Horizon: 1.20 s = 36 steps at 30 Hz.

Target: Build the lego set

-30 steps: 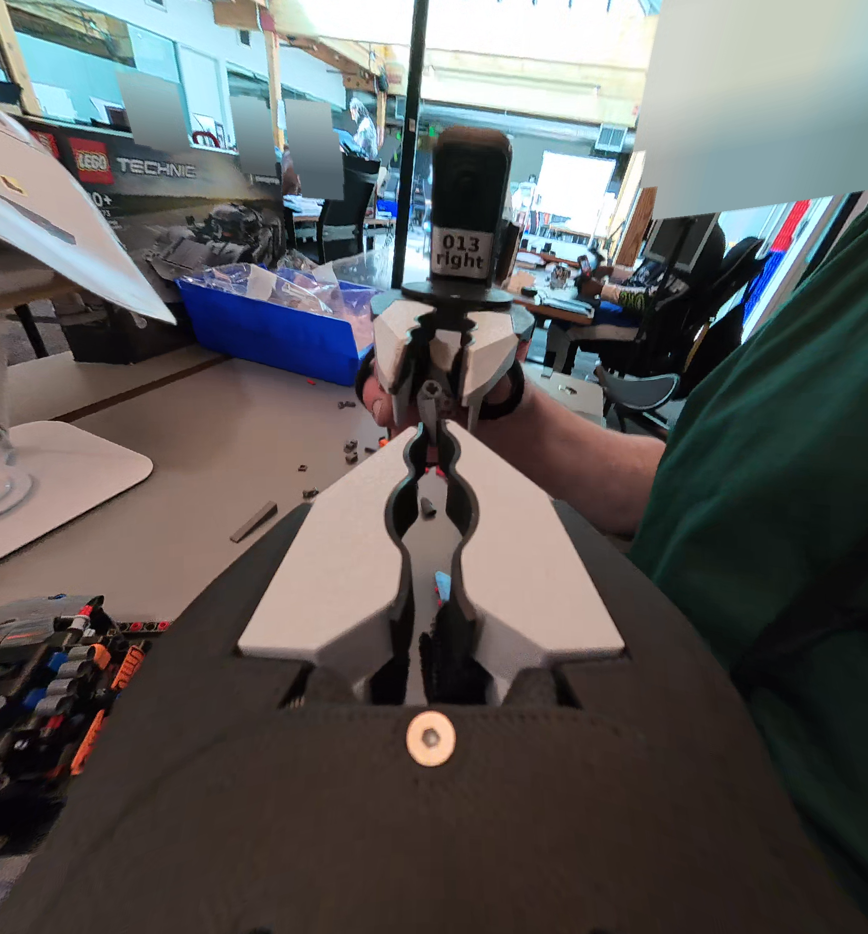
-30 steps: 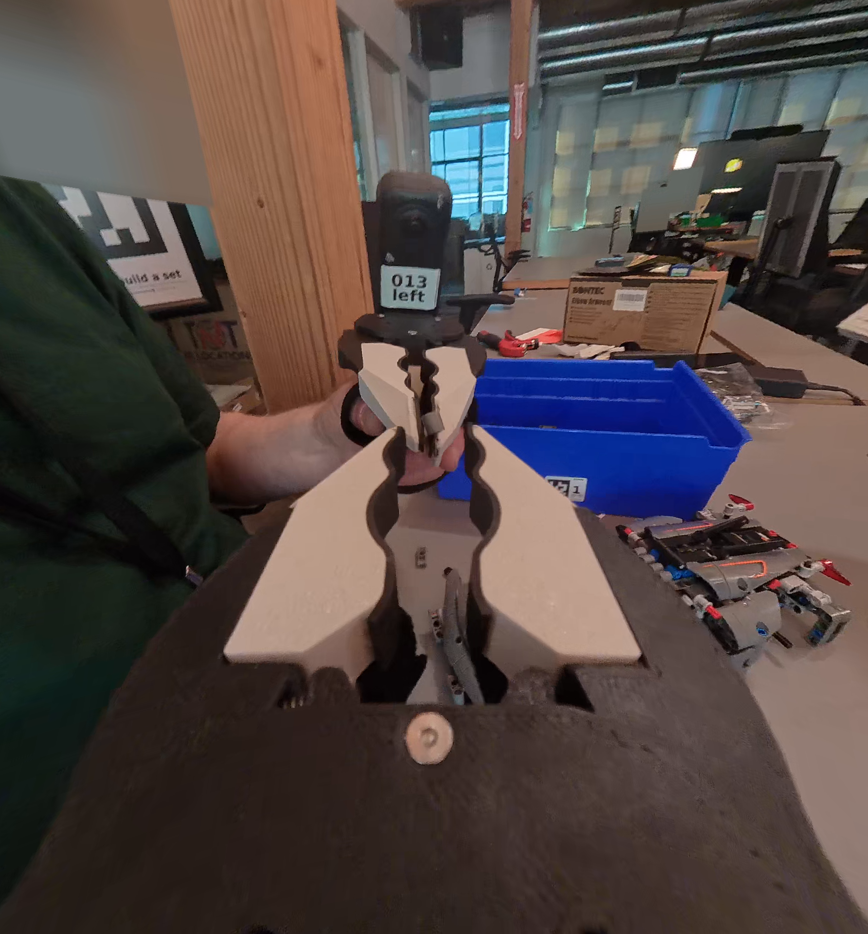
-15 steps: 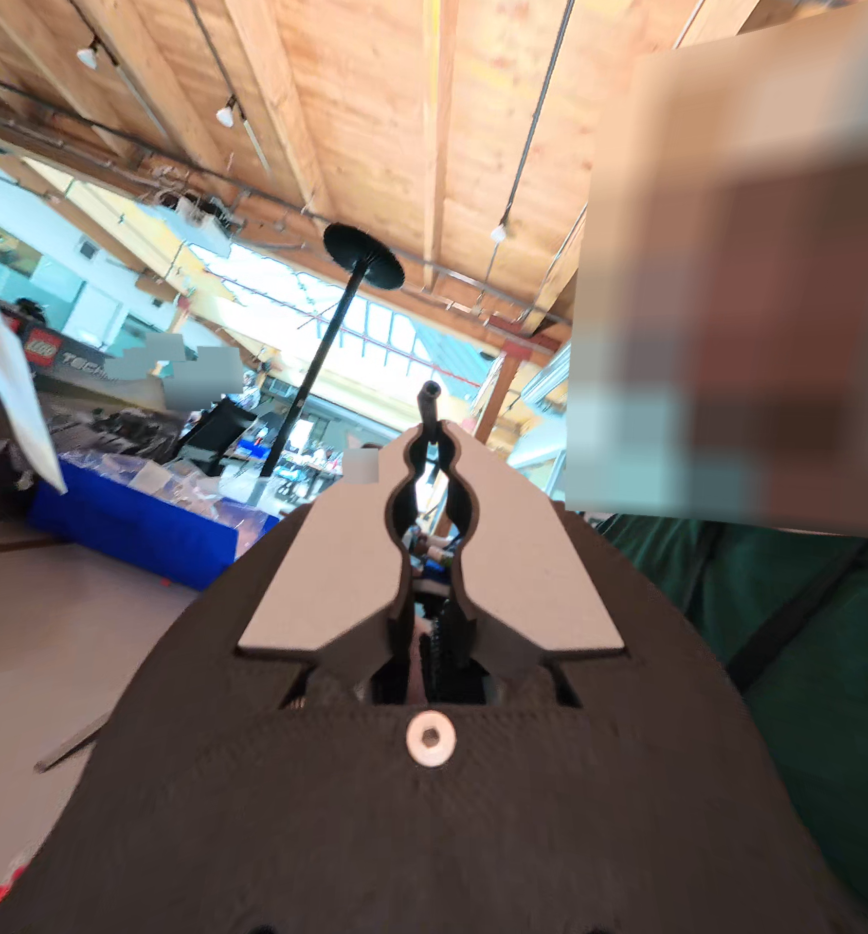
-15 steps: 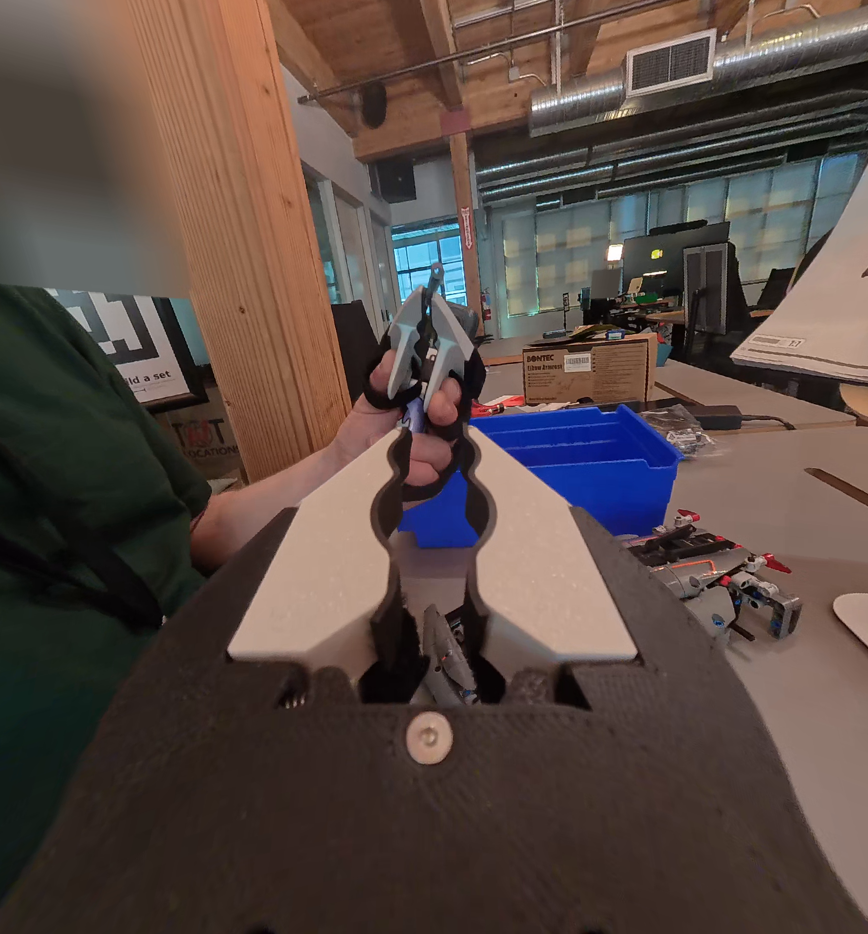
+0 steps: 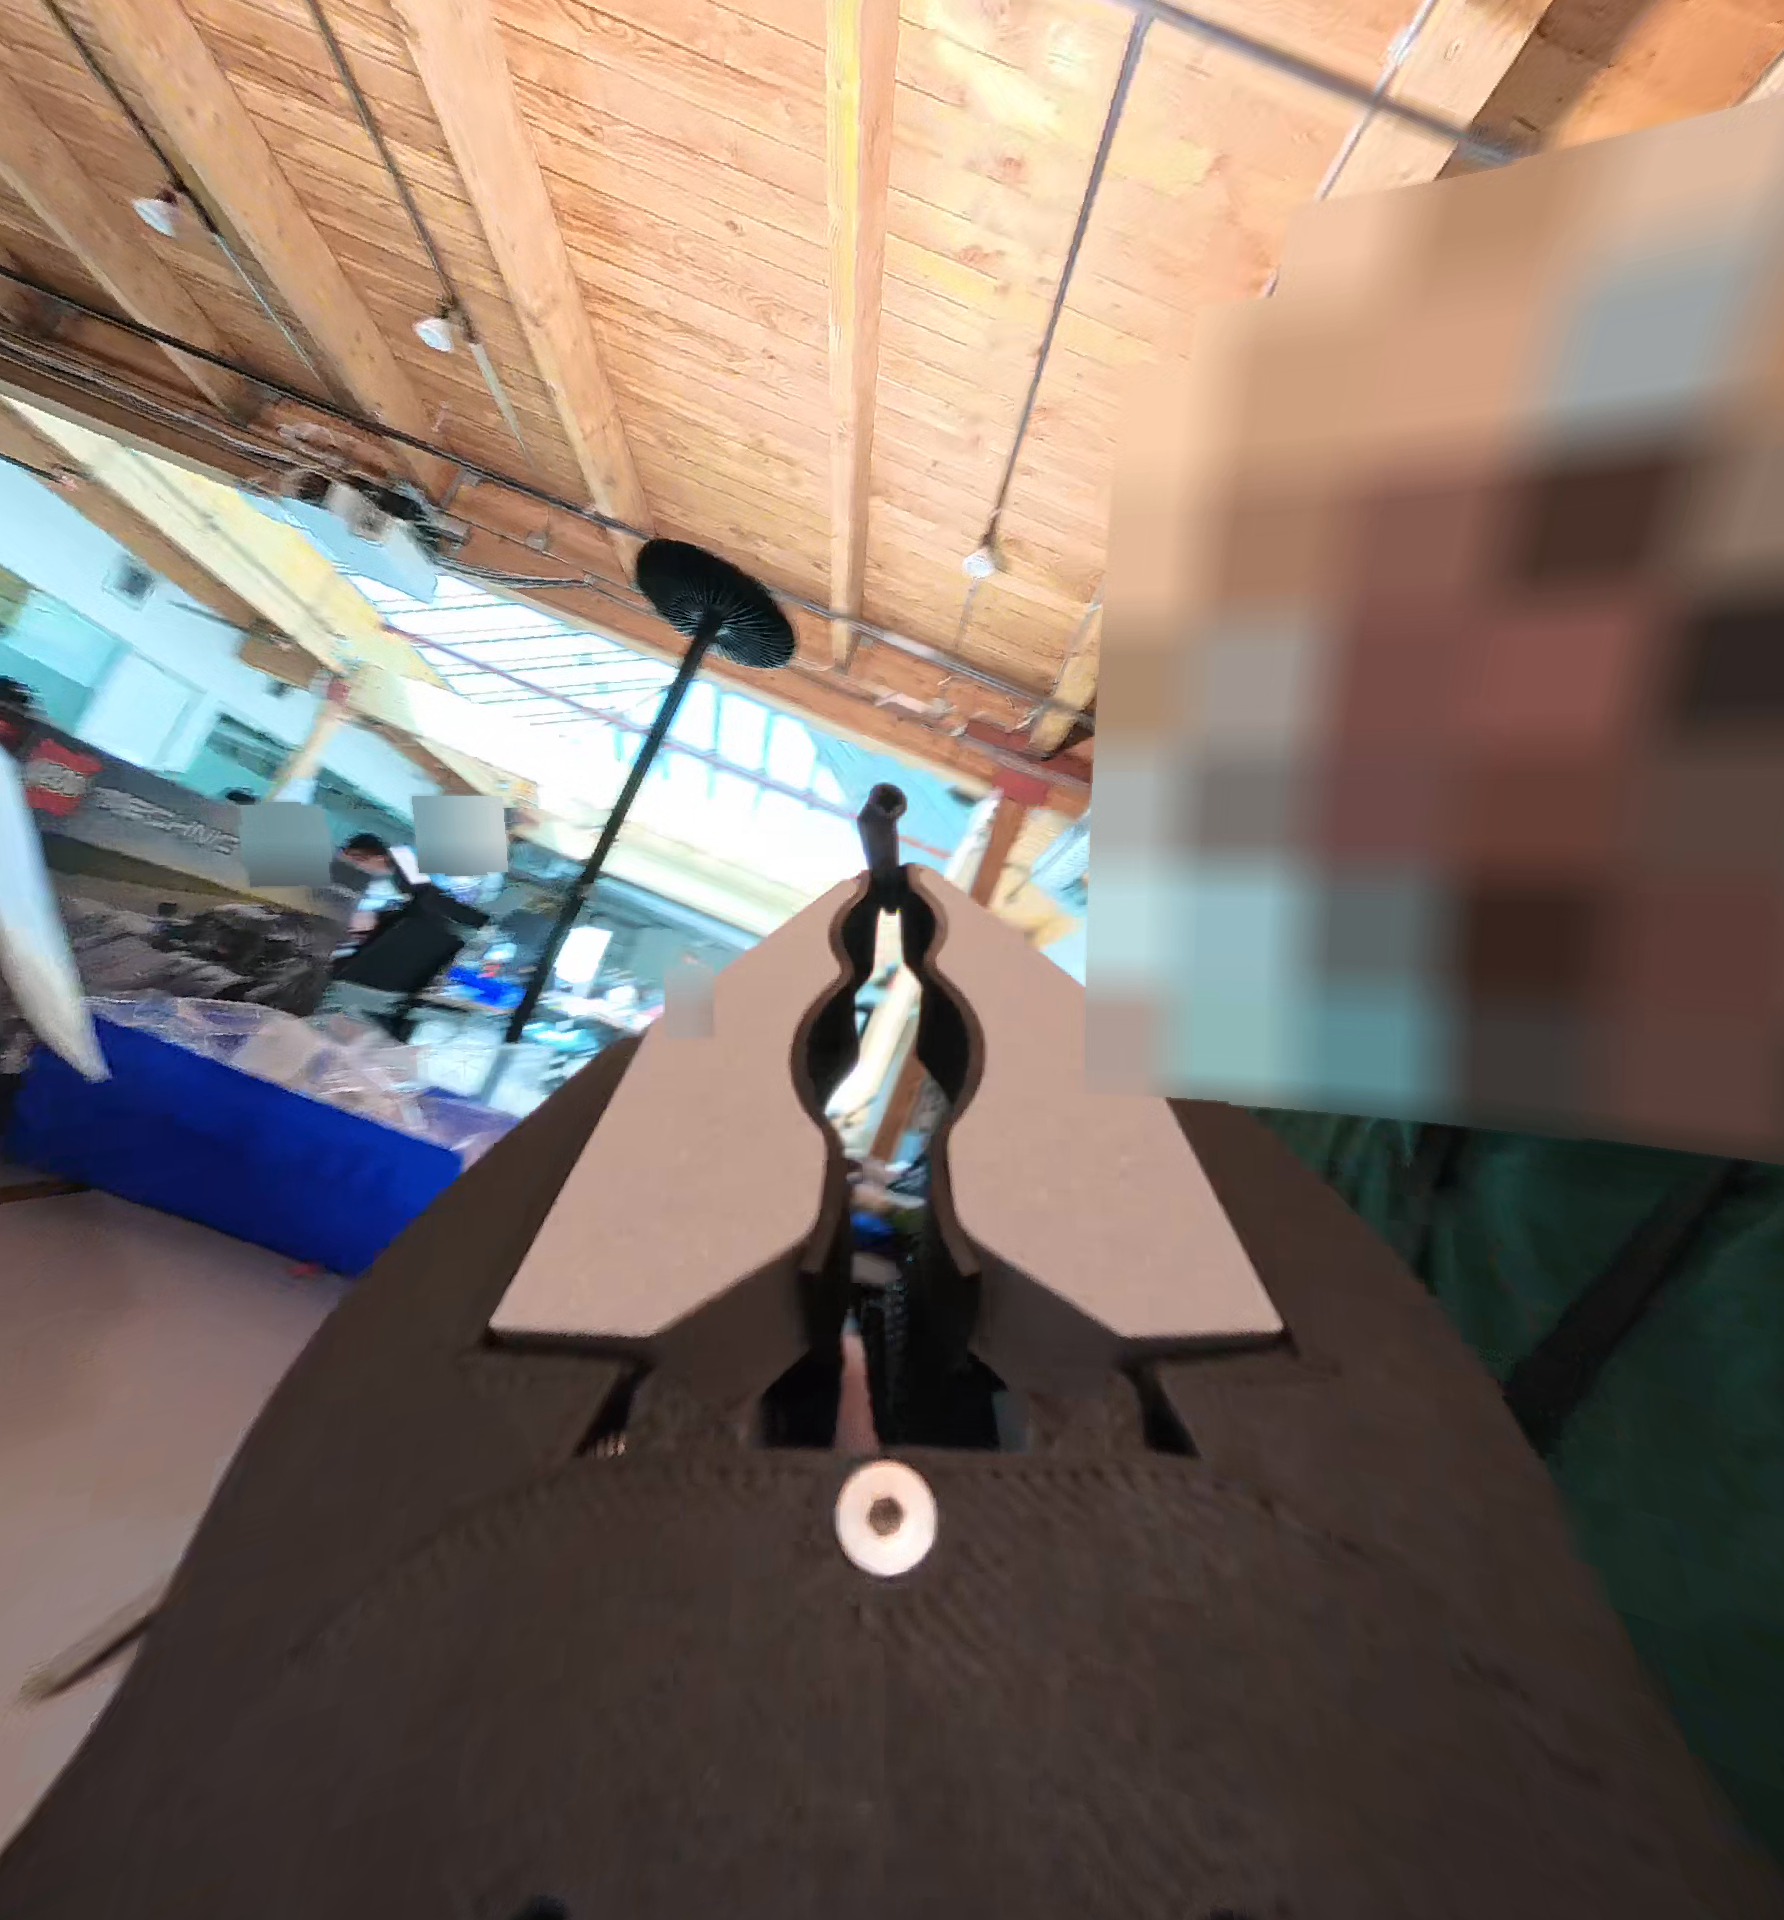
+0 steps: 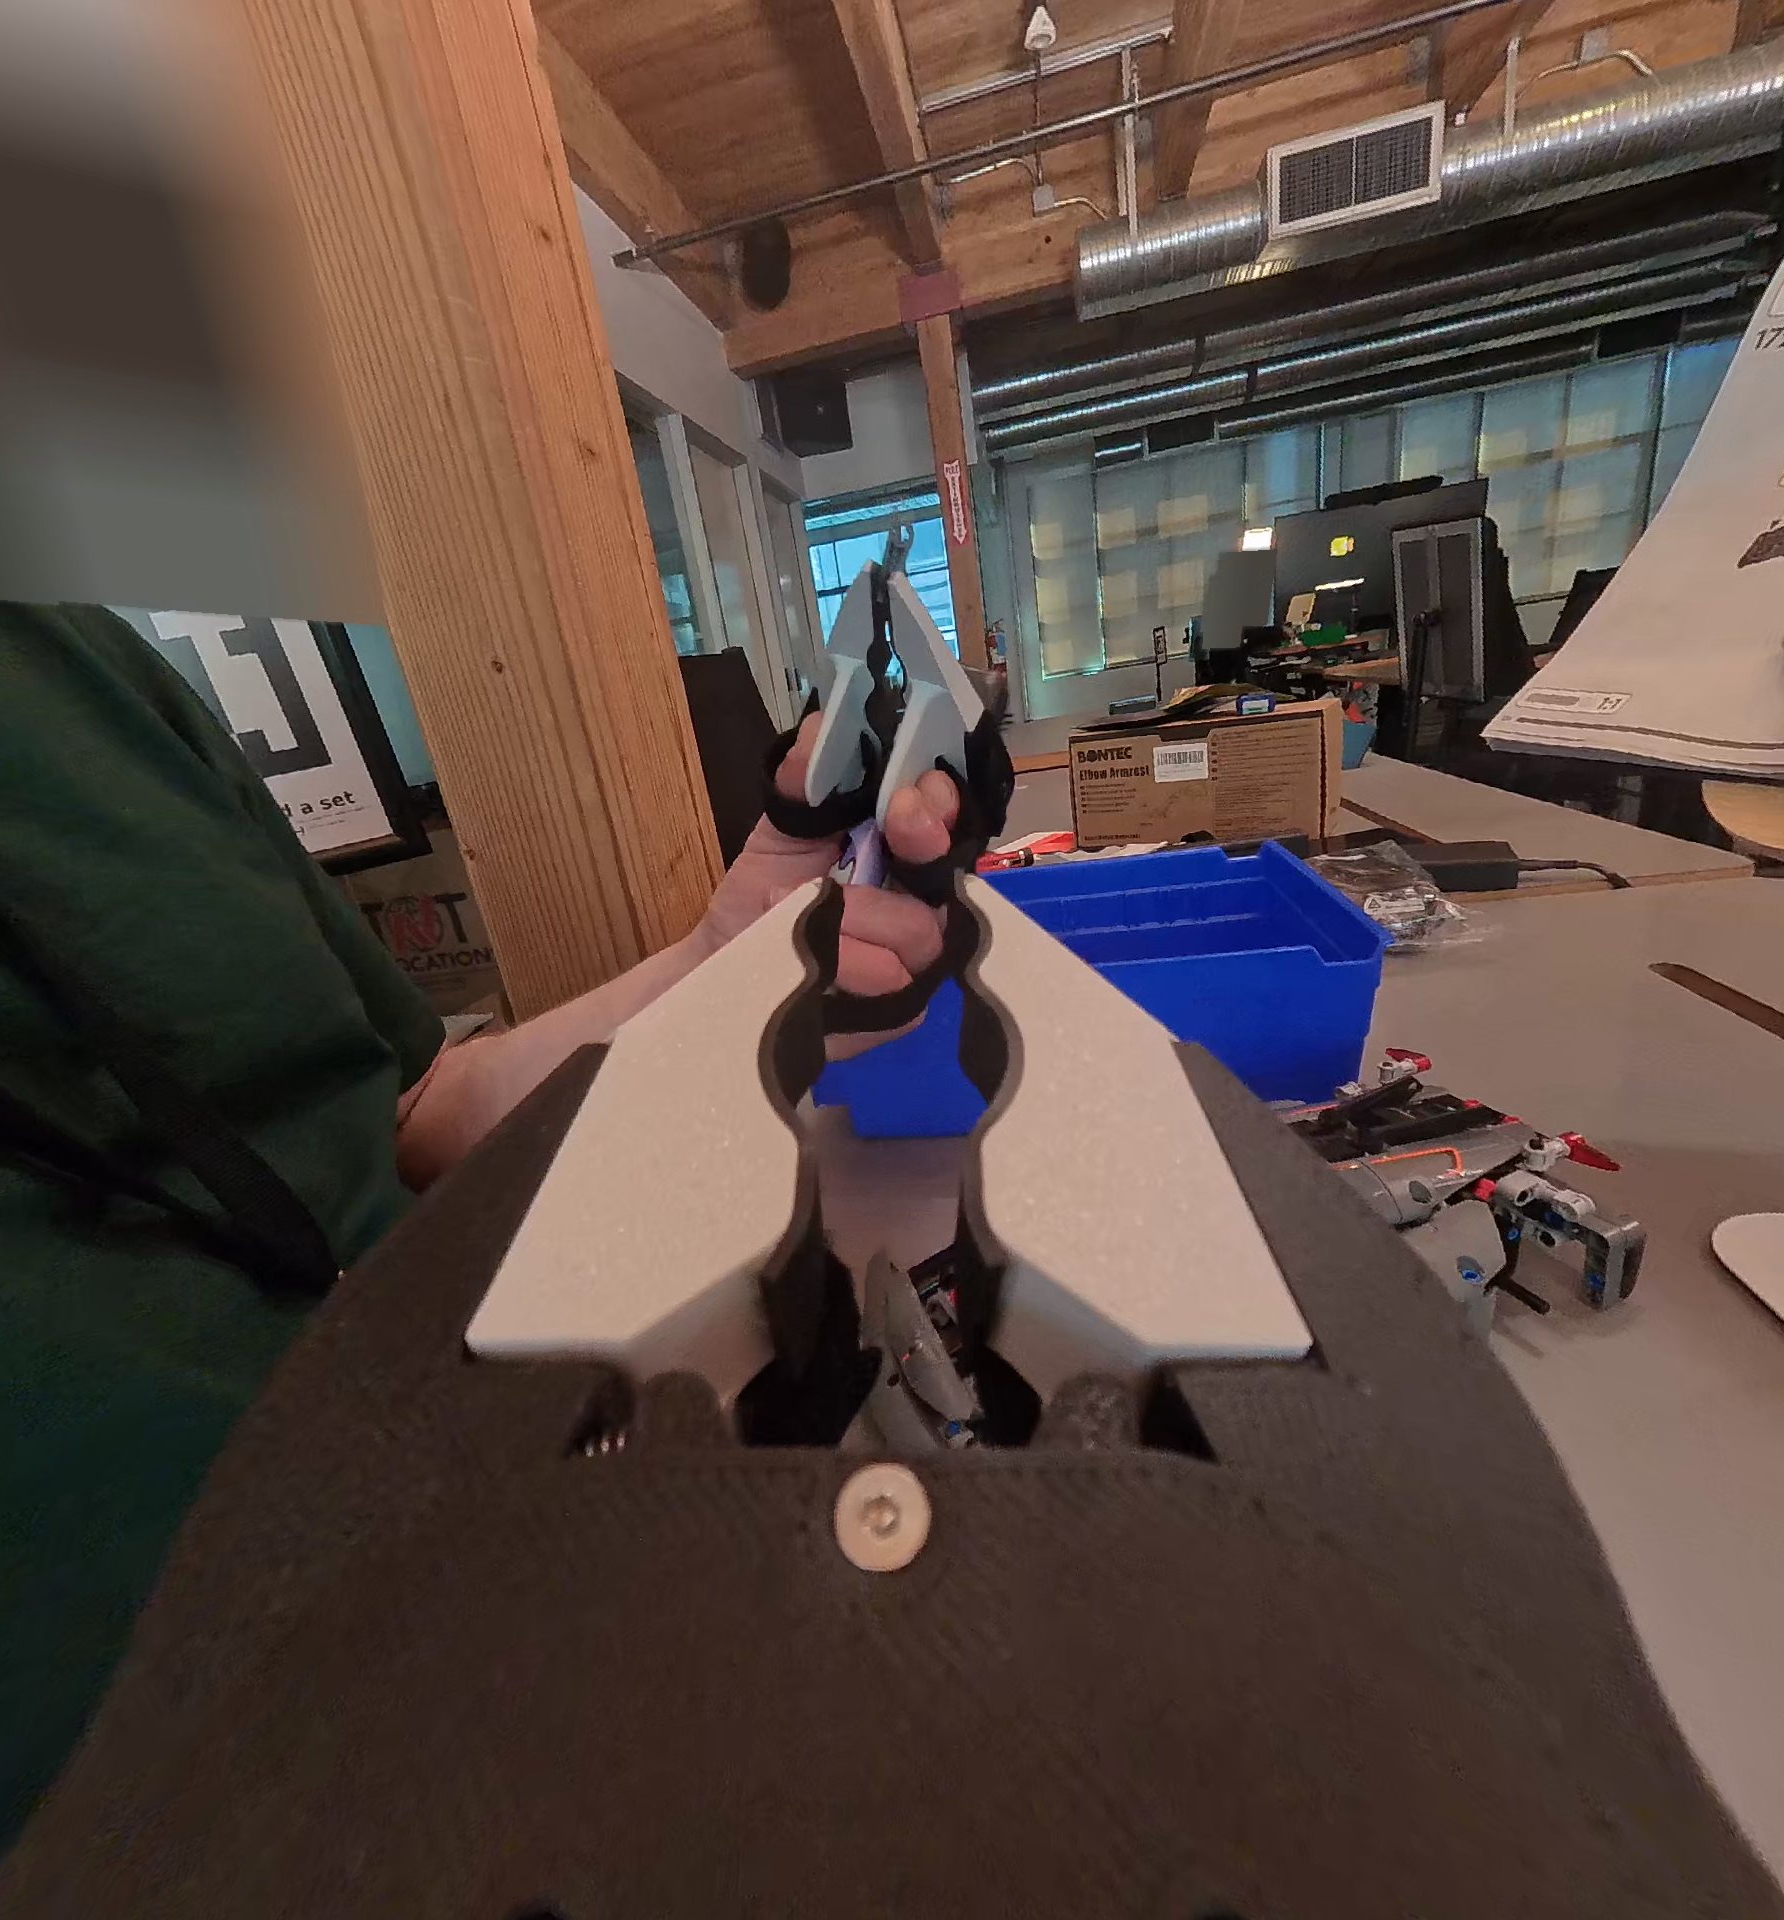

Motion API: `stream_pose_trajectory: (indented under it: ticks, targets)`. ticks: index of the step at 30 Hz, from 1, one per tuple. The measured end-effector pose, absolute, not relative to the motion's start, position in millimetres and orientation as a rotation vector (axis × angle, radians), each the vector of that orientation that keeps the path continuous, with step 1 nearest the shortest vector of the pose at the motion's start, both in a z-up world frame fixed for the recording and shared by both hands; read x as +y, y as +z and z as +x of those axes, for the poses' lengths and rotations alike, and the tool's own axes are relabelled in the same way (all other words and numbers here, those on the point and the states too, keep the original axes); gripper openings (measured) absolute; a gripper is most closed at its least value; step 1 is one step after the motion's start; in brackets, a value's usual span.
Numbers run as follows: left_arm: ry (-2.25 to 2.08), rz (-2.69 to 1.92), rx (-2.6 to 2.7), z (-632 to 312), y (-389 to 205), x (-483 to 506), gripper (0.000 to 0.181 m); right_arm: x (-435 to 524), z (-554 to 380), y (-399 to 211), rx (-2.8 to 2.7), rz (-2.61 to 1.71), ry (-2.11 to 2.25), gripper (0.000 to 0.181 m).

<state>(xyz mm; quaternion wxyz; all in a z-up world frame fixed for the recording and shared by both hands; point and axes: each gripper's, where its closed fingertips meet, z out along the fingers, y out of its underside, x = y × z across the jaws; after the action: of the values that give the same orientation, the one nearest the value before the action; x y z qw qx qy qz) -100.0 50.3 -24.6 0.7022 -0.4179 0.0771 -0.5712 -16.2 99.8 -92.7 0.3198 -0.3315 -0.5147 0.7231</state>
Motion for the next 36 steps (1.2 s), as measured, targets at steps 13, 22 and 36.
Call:
stream_pose_trajectory:
  ticks: [13, 22, 36]
  targets:
    - [0.209, -1.435, 0.352, -110.2, -56.7, 86.0, 0.001, 105.9, -17.6, -97.5, -1.345, -0.889, 1.873, 0.018]
    - [0.321, -1.486, 0.374, -113.1, -70.9, 88.8, 0.002, 109.2, -18.8, -101.3, -1.344, -0.903, 1.865, 0.018]
    - [0.356, -1.508, 0.376, -115.4, -78.5, 93.4, 0.002, 113.1, -18.0, -102.9, -1.336, -0.913, 1.871, 0.018]
